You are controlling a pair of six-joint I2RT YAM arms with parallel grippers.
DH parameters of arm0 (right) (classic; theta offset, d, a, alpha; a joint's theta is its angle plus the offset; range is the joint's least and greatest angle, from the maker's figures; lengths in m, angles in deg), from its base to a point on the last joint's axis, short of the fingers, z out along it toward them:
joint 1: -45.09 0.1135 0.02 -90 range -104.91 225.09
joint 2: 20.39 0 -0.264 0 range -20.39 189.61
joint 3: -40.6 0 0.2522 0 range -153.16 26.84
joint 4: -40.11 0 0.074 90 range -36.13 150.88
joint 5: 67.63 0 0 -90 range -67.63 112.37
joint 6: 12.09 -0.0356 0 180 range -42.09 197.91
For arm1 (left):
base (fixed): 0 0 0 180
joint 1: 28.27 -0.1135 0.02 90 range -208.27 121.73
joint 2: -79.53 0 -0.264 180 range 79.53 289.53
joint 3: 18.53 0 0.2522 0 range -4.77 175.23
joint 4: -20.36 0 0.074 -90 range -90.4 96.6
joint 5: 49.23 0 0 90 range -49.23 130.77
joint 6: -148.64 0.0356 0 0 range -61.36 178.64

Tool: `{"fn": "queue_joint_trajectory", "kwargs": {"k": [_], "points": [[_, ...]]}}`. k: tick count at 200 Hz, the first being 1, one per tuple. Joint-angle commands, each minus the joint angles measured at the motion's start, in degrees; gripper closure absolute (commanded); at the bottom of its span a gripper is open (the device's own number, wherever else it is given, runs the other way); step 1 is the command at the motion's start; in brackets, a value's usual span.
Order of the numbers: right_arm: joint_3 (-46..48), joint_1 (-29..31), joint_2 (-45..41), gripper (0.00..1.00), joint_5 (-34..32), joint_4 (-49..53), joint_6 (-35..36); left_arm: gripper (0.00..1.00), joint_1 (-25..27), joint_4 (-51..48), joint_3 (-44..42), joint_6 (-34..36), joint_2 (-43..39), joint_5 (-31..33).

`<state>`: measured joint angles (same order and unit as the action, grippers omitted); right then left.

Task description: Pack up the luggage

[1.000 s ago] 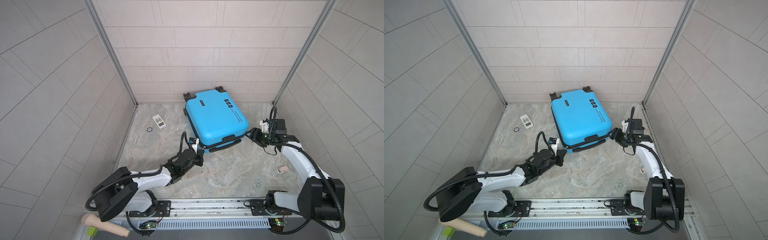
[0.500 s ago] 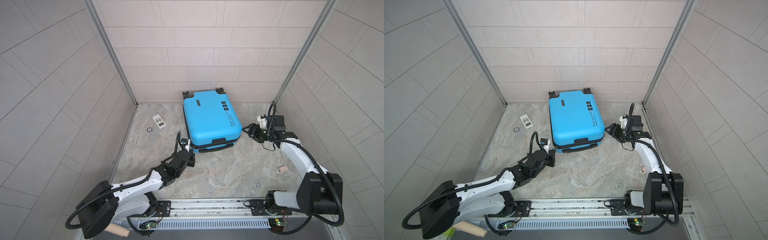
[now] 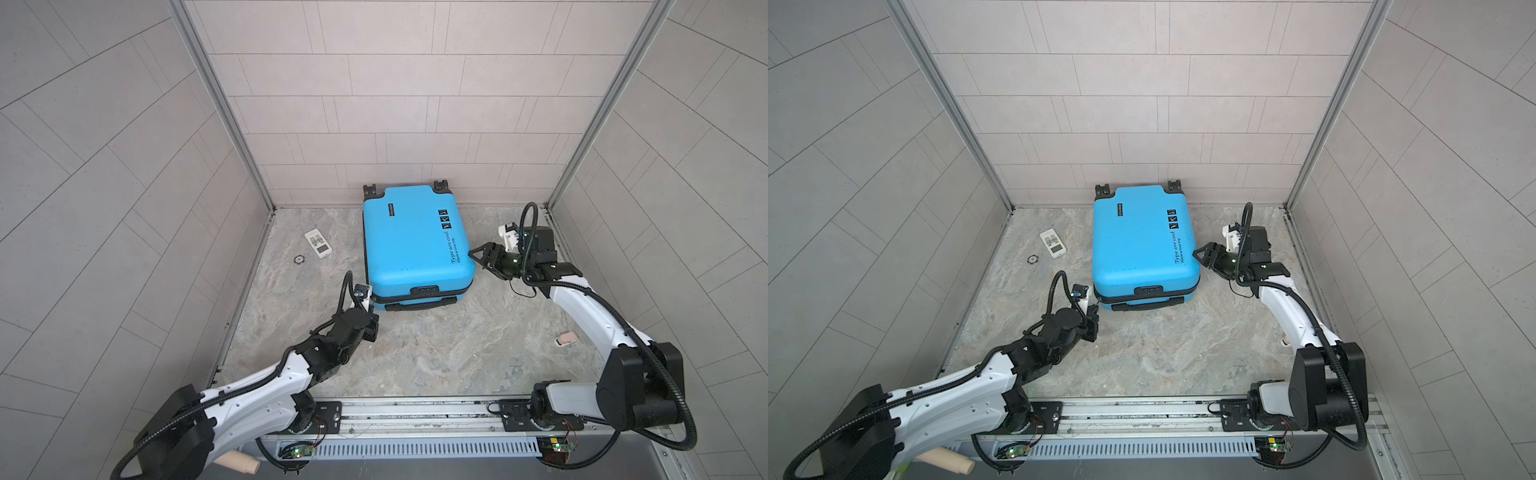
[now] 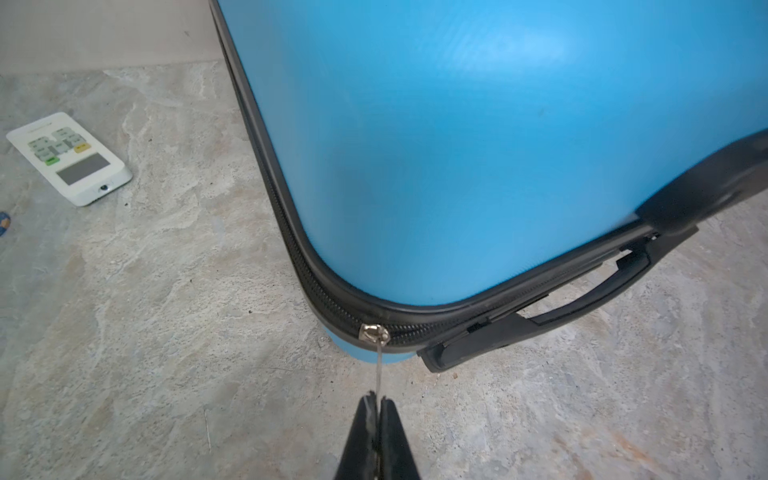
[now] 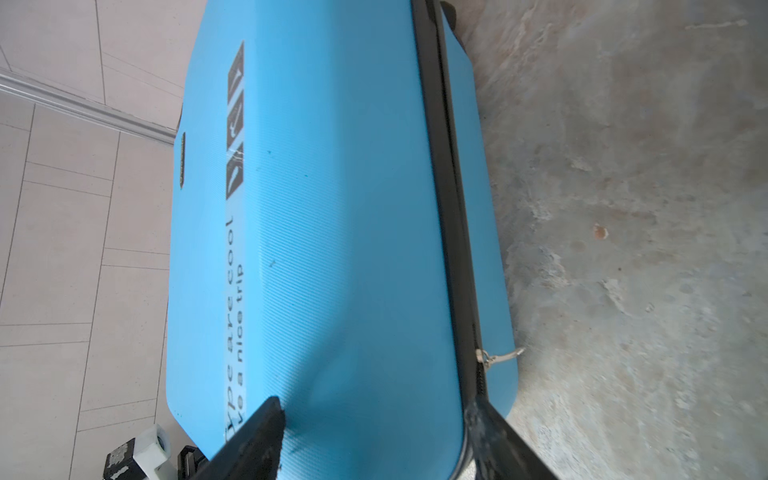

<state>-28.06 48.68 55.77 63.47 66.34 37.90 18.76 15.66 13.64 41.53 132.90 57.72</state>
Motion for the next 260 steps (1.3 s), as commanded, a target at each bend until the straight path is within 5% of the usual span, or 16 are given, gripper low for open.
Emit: {"fn": "queue_joint_trajectory", "kwargs": {"k": [1, 122, 188, 260], "points": [[0.8, 2.8, 2.5, 0.28, -1.1, 0.2, 0.0, 1.00, 0.3, 5.6, -1.0, 5.1, -0.2, -5.3], [9.0, 12.6, 2.7, 0.29, -6.6, -9.4, -7.0, 1.00, 9.3, 16.8, 6.4, 4.7, 13.7, -21.0], [7.0, 11.4, -2.1, 0.30, -10.6, -2.5, -4.9, 1.00, 9.1, 21.3, -2.6, -0.4, 5.9, -8.4], [8.5, 3.0, -15.6, 0.30, -12.7, 10.6, -2.6, 1.00, 9.1, 18.8, -6.7, -1.6, -0.7, -5.6]]}}
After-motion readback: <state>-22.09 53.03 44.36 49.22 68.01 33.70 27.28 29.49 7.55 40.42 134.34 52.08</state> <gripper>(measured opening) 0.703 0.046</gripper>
